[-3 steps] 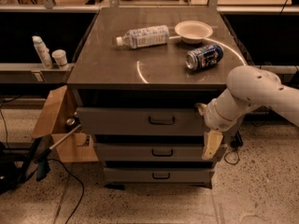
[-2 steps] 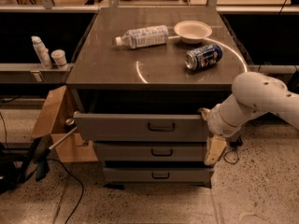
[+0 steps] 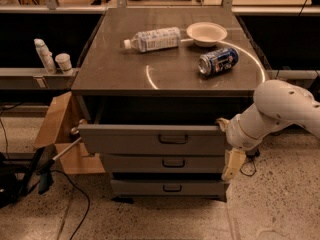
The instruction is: Open top drawer
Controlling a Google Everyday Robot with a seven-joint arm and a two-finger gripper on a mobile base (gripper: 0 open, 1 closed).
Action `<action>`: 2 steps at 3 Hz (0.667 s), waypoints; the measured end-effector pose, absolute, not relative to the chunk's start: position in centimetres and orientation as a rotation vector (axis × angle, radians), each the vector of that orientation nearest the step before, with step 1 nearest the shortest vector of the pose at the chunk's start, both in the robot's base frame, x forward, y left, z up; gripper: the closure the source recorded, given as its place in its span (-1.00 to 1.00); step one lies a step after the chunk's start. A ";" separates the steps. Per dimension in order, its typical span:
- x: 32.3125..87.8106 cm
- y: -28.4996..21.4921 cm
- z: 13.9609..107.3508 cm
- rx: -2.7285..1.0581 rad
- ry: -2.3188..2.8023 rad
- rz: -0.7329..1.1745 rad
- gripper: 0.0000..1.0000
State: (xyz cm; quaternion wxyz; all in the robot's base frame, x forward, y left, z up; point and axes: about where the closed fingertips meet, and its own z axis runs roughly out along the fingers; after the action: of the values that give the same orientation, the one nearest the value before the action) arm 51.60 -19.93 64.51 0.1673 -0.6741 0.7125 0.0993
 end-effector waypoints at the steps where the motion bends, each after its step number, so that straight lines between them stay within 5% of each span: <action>1: 52.5 -19.1 64.9 -1.931 2.008 0.284 -1.00; 2: 53.4 -18.6 65.8 -1.937 1.991 0.266 -1.00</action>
Offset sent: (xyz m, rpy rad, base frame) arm 0.0304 0.0164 0.0279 -0.0041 -0.0542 0.0278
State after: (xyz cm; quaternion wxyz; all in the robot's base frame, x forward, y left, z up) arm 53.37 -18.63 65.79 0.1747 -0.6836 0.7024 0.0938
